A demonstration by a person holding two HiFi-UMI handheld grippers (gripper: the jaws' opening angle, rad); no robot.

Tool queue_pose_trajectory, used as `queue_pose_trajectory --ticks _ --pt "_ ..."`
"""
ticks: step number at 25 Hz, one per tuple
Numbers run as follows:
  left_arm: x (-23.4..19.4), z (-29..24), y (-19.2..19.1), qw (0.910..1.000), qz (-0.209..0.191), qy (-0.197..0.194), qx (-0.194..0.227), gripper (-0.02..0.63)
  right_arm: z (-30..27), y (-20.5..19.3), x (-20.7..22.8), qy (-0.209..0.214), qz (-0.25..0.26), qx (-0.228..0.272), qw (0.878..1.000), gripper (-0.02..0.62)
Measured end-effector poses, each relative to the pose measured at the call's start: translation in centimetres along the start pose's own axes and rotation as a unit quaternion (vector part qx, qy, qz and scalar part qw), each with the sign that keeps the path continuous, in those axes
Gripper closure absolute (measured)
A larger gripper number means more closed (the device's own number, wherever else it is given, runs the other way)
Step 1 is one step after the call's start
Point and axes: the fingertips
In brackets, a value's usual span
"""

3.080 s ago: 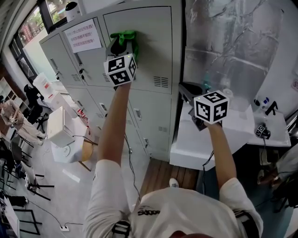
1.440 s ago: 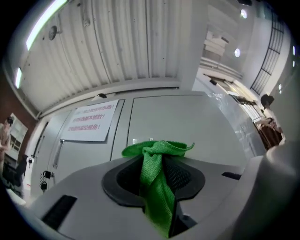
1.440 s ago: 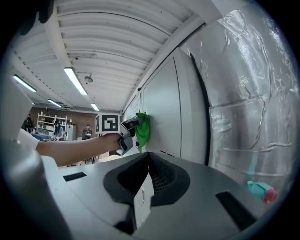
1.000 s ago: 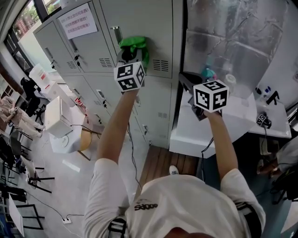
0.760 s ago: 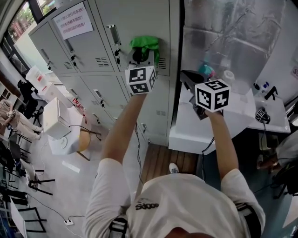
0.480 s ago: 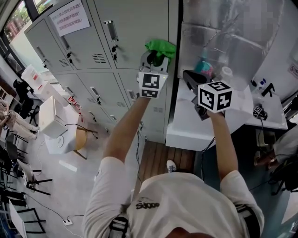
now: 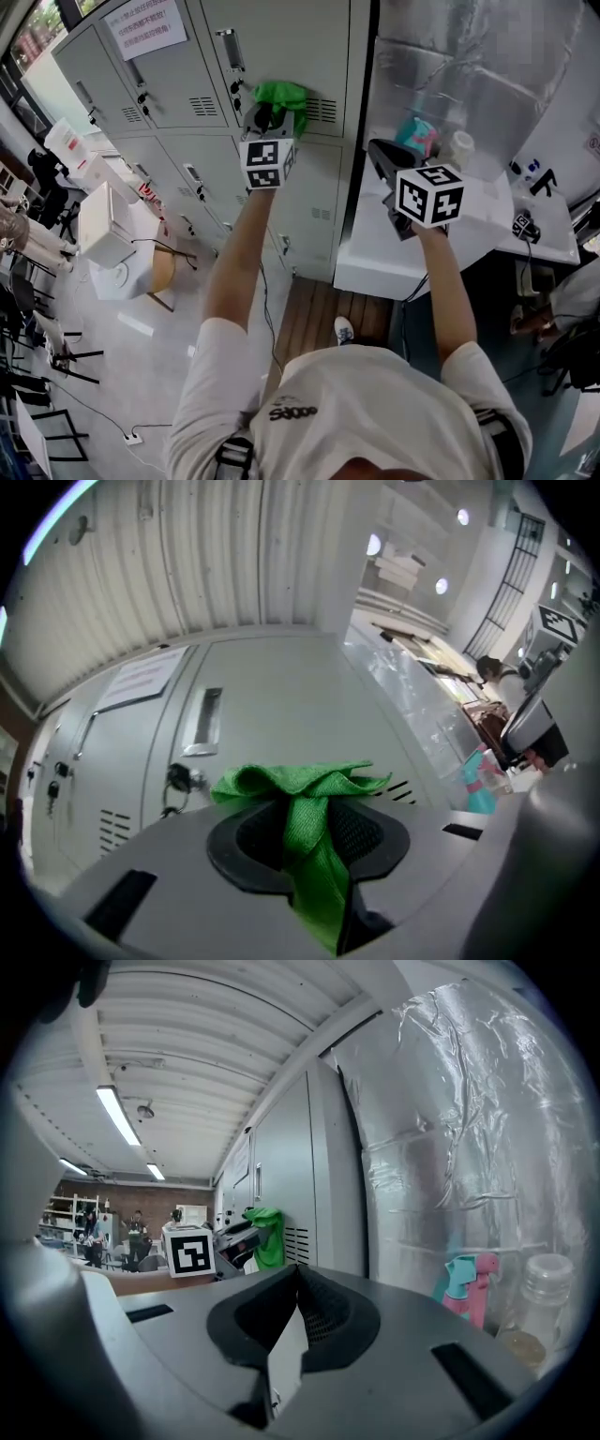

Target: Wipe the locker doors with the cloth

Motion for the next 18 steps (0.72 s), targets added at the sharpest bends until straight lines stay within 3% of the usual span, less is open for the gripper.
queue_pose_trajectory --ticks 4,7,9,12,18 --pt "-5.1 1.6 -1.6 0.9968 0.048 0.064 -0.006 0.495 -0.4 0.1 -0.1 -0.006 0.009 0.009 1.000 0.585" --pt "-8.7 2.9 -3.1 0.9885 0.102 0.112 -0.001 0.497 -0.4 -0.3 0.2 -0.017 0.014 0.009 1.000 0.586" --pt "-10.3 3.5 -3.9 0.9865 0.104 0.127 -0.003 0.497 -0.5 -0.7 0.3 -0.017 0.014 0.007 1.000 0.586" --pt "-10.5 3.6 -4.3 0.9901 0.067 0.123 -0.014 0.499 -0.6 -1.0 0.4 -0.016 0.011 0.007 1.000 0.586" --pt "-5.0 2.6 -5.2 0.9942 0.080 0.064 -0.034 0.502 0.5 -1.6 0.3 -0.015 0.012 0.004 1.000 0.586"
Point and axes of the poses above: the fingertips, and each gripper's own axes: z backward along the fingers, x to its right, y out of its top, and after that the axes turned 14 degrees about z, right-handed
